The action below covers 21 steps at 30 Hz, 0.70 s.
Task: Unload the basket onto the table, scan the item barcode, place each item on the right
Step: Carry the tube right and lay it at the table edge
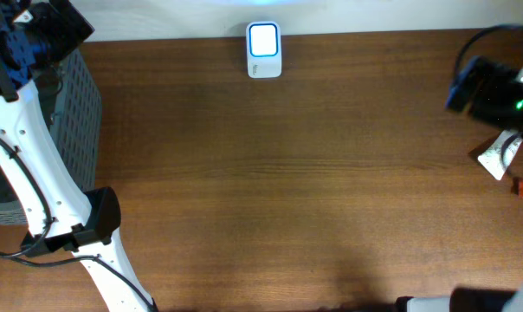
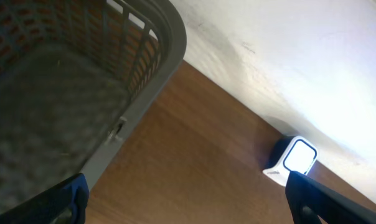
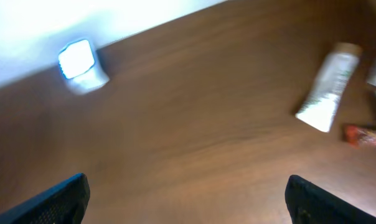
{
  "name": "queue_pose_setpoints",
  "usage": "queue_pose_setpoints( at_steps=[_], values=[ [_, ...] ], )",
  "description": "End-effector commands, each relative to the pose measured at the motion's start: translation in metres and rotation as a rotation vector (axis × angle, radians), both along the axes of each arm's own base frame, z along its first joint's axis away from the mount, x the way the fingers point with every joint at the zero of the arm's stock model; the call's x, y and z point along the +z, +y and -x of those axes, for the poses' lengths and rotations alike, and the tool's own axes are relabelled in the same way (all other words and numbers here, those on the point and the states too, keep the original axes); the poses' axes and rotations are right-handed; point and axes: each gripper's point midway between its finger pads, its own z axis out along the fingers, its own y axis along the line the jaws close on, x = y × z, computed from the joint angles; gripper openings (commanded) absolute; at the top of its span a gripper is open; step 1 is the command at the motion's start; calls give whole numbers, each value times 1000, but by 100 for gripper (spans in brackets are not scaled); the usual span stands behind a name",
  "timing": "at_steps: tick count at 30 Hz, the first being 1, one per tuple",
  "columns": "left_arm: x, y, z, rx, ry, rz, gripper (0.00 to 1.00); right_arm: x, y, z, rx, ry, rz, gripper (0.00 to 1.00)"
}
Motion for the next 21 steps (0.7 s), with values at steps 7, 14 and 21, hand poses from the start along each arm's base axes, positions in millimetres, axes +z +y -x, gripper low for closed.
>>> queue_pose_setpoints(
  at_steps=[7,14,21],
  values=[
    [10,2,6,-6,-22,-14,99,-73,59,60,275,231,40,99],
    [10,2,6,-6,-23,-14,99,-89,49,47,251,298,112,99],
    [10,2,6,-6,-22,-14,99,-99,51,48,269,336,109,99]
  ],
)
